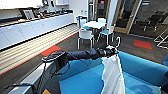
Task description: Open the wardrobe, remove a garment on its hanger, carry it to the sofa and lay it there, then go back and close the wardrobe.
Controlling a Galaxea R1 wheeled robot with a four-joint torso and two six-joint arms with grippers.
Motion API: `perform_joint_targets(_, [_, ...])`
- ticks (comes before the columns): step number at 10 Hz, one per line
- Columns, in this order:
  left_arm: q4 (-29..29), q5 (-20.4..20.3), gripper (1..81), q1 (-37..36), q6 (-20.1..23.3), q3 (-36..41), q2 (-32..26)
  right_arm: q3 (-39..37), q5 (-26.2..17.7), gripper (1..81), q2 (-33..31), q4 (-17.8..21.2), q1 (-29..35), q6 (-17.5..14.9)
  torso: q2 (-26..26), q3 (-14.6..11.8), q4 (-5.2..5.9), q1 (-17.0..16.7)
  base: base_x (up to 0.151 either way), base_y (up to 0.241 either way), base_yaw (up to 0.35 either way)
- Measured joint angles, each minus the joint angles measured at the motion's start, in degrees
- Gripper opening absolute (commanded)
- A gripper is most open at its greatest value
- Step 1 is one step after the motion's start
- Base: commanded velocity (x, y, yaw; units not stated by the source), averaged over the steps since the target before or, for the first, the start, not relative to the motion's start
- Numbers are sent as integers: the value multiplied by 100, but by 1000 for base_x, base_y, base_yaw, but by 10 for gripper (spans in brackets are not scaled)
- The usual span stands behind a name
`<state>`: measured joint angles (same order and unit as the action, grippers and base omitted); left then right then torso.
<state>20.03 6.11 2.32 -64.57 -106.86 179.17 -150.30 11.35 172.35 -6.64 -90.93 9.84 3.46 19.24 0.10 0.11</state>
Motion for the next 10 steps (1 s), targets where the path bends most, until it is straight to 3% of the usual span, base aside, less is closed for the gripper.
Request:
perform_joint_targets(1, [2, 144, 10, 33, 0, -102, 11, 0, 0, 811, 0, 0, 5, 2, 0, 0, 151, 0, 0, 0, 0])
perform_joint_targets(2, [4, 168, 10, 99, 2, -282, 50, 0, -2, 811, 0, -2, 20, 2, 0, 0, 216, 0, 0, 0, 0])
perform_joint_targets(9, [731, 450, 10, 1078, 22, -1285, 151, -6, 46, 811, 48, 1, 22, 2, -2, 2, 231, 0, 0, 0, 0])
perform_joint_targets(10, [885, 452, 10, 1187, 22, -1364, 173, -6, 50, 811, 48, 0, 2, 2, -2, 2, 304, 0, 0, 0, 0])
